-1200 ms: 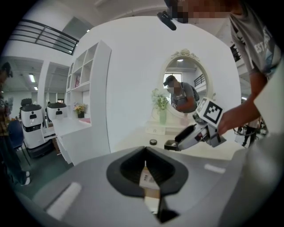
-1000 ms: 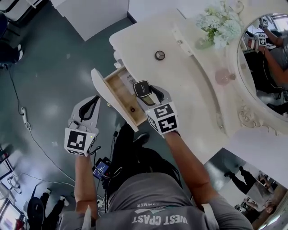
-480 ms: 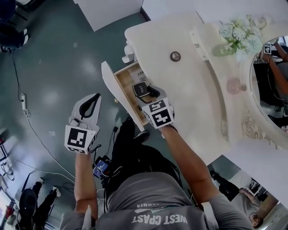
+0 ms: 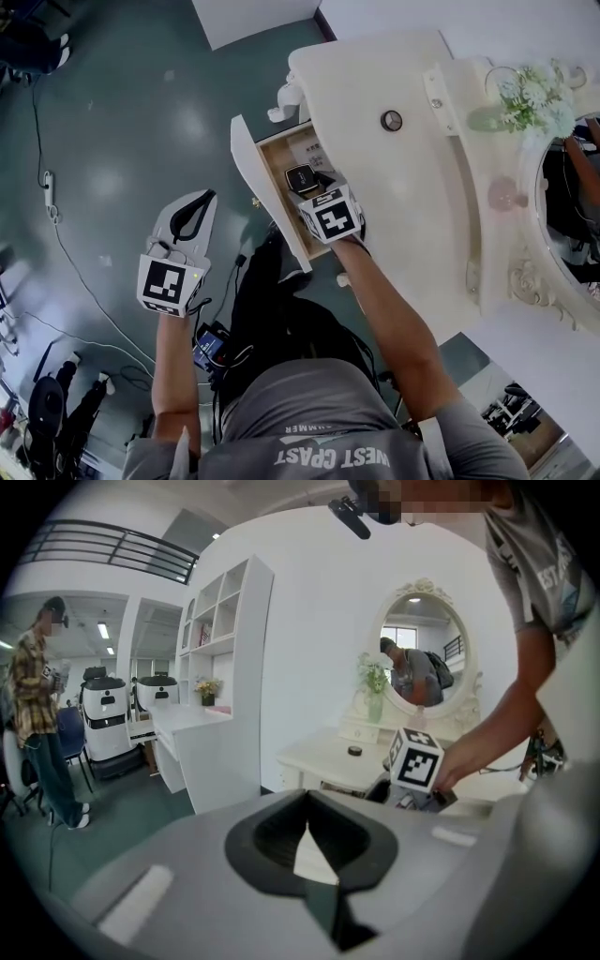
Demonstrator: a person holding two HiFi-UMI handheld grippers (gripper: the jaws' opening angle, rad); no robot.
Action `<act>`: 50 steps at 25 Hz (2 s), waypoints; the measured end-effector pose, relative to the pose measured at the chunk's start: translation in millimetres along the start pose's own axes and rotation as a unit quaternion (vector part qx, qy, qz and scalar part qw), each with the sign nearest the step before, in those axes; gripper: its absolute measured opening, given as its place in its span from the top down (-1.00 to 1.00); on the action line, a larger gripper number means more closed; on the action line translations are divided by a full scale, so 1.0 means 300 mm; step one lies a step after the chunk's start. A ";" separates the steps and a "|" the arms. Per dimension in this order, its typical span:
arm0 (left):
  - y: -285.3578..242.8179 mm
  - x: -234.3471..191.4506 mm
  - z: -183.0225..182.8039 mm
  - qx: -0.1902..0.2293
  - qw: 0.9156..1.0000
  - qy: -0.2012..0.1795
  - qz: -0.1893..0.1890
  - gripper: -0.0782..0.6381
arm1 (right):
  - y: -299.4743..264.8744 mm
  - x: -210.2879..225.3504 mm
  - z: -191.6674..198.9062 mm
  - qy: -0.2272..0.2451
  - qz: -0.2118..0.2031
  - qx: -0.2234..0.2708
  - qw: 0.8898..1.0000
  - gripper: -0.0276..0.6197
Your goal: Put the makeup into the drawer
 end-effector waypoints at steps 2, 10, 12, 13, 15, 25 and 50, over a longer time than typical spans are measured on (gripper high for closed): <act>0.004 -0.003 0.006 -0.003 1.000 0.004 -0.004 0.78 | -0.026 -0.001 0.001 0.004 -0.003 -0.016 1.000 0.00; 0.007 0.007 0.044 -0.002 1.000 0.014 -0.010 0.78 | -0.101 0.010 -0.003 0.006 -0.003 -0.059 0.998 0.00; 0.011 0.009 0.051 -0.004 1.000 0.015 -0.011 0.78 | -0.112 0.011 0.002 0.003 -0.005 -0.065 0.998 -0.01; 0.012 0.010 0.054 -0.006 1.000 0.014 -0.011 0.78 | -0.117 0.011 0.004 0.002 -0.006 -0.068 0.998 -0.01; 0.012 0.011 0.058 -0.007 1.000 0.013 -0.012 0.78 | -0.129 0.013 0.011 0.000 -0.012 -0.076 0.997 -0.01; -0.003 0.028 0.040 -0.010 1.000 0.010 -0.010 0.78 | -0.165 0.030 0.035 -0.027 -0.036 -0.107 0.993 -0.01; -0.006 0.063 -0.001 -0.006 1.000 -0.003 0.003 0.78 | -0.066 -0.008 0.004 0.003 -0.024 -0.036 0.999 0.05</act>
Point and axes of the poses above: the fingertips, and each gripper's own axes: y backward along the fingers, x to its right, z out of its underside, the point moved 6 cm from there along y, backward along the fingers, and after that the axes turned 10 degrees about -y, right-handed, at the moved point
